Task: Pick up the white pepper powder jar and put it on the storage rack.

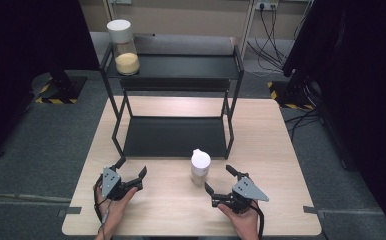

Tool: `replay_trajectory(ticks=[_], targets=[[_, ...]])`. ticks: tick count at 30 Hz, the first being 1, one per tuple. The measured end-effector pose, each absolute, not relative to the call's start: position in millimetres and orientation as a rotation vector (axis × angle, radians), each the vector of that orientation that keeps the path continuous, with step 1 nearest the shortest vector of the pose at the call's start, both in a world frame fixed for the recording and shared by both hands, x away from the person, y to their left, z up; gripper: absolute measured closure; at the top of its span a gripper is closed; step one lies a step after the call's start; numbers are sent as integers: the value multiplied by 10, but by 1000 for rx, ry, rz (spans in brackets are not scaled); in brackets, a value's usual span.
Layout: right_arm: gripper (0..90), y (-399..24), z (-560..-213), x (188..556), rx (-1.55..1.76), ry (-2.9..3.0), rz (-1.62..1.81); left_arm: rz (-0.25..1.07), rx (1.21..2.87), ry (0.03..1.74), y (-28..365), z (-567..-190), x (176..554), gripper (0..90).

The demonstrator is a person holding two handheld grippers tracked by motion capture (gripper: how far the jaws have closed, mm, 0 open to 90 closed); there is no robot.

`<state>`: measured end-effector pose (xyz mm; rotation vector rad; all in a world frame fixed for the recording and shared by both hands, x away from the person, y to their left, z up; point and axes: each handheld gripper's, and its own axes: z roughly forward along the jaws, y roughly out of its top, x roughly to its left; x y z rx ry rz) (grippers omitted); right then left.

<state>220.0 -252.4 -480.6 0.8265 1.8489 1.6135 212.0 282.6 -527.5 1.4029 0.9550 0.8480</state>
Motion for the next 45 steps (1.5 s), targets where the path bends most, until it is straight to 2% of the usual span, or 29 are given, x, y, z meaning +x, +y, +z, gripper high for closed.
replay_trajectory(ticks=[10, 30, 45], targets=[[86, -2284, -4717, 2482, 802, 1882, 1600, 843, 1403, 956, 2832, -5272, 2124, 118], [305, -2140, -4799, 2631, 806, 1904, 1596, 838, 1407, 956, 2832, -5265, 2132, 119], [311, -2169, -4750, 2569, 830, 1868, 1615, 841, 1410, 952, 2831, -5265, 2130, 121]])
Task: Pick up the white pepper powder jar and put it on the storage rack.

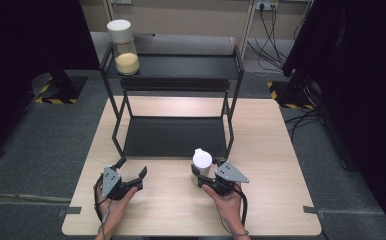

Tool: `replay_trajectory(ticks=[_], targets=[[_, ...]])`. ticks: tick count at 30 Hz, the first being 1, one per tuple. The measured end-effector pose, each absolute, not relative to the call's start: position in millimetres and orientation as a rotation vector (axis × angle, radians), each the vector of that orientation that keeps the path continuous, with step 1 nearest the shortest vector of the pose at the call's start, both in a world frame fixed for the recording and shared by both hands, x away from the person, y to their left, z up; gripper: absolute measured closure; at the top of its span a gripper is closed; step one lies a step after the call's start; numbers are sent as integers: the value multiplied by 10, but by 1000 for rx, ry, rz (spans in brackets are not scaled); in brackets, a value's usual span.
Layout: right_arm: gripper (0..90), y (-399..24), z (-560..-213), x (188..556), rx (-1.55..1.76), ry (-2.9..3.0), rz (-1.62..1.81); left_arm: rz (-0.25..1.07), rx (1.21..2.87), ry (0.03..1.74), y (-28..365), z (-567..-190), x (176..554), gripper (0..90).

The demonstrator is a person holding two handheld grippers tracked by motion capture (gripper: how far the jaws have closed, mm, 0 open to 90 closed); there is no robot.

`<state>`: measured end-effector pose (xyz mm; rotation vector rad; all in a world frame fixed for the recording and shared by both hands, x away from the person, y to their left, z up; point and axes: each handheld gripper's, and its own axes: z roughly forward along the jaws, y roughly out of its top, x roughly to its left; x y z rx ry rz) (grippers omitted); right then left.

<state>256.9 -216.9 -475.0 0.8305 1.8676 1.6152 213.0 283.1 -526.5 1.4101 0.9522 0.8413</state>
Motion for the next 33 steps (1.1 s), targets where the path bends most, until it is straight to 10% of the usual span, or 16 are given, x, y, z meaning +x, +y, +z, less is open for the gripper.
replay_trajectory(ticks=[33], targets=[[311, -2303, -4033, 2565, 787, 1661, 1682, 846, 1411, 951, 2823, -5266, 2128, 122]])
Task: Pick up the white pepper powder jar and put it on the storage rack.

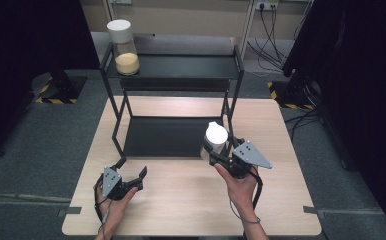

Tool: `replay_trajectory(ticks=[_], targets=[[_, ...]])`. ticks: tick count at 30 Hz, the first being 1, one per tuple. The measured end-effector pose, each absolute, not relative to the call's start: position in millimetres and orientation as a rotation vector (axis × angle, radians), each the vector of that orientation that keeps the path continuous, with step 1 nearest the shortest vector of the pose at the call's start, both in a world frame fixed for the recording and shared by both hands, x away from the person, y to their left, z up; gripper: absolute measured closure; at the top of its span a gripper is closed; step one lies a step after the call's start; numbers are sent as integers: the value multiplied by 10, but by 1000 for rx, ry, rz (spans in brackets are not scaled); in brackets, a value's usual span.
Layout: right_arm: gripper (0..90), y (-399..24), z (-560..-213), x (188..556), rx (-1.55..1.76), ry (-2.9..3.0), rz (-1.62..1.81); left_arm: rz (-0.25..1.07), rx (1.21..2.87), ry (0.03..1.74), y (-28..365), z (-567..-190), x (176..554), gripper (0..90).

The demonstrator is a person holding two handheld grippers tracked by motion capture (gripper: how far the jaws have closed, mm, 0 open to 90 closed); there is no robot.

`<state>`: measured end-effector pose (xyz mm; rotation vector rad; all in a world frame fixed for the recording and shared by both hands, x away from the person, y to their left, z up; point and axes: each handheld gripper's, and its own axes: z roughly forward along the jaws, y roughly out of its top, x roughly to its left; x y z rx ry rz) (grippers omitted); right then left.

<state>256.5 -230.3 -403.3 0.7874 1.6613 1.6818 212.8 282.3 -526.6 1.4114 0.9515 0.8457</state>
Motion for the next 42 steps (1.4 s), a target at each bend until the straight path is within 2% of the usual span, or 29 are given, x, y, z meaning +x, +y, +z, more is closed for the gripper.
replay_trajectory(ticks=[42], targets=[[311, -2217, -3425, 2778, 761, 1549, 1707, 847, 1414, 952, 2819, -5262, 2128, 122]])
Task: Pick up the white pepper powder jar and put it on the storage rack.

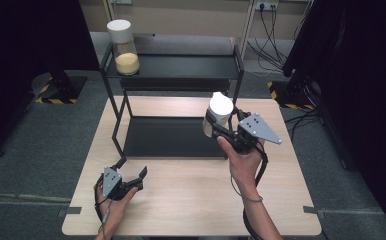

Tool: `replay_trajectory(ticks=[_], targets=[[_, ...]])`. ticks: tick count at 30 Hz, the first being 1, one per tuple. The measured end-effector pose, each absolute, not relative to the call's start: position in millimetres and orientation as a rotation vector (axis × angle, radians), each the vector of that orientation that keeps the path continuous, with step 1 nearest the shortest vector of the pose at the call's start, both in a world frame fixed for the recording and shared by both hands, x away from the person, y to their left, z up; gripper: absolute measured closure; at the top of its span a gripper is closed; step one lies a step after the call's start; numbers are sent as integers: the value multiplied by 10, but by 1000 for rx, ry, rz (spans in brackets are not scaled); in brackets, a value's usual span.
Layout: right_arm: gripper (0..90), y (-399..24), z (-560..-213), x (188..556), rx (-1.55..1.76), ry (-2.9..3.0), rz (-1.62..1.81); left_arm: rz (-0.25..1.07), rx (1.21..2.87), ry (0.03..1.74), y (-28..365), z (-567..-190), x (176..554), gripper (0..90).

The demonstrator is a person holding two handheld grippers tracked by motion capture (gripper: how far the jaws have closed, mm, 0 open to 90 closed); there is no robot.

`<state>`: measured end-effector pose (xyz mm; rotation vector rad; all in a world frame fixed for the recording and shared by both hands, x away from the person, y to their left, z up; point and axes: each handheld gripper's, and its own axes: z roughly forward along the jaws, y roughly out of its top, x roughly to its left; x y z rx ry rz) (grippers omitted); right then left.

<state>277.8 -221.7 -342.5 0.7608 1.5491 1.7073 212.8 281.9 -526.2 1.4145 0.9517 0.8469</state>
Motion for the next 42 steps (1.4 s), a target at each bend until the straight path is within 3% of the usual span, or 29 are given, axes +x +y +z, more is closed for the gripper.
replay_trajectory(ticks=[42], targets=[[311, -2067, -2918, 3034, 757, 1493, 1696, 848, 1419, 949, 2816, -5258, 2129, 122]])
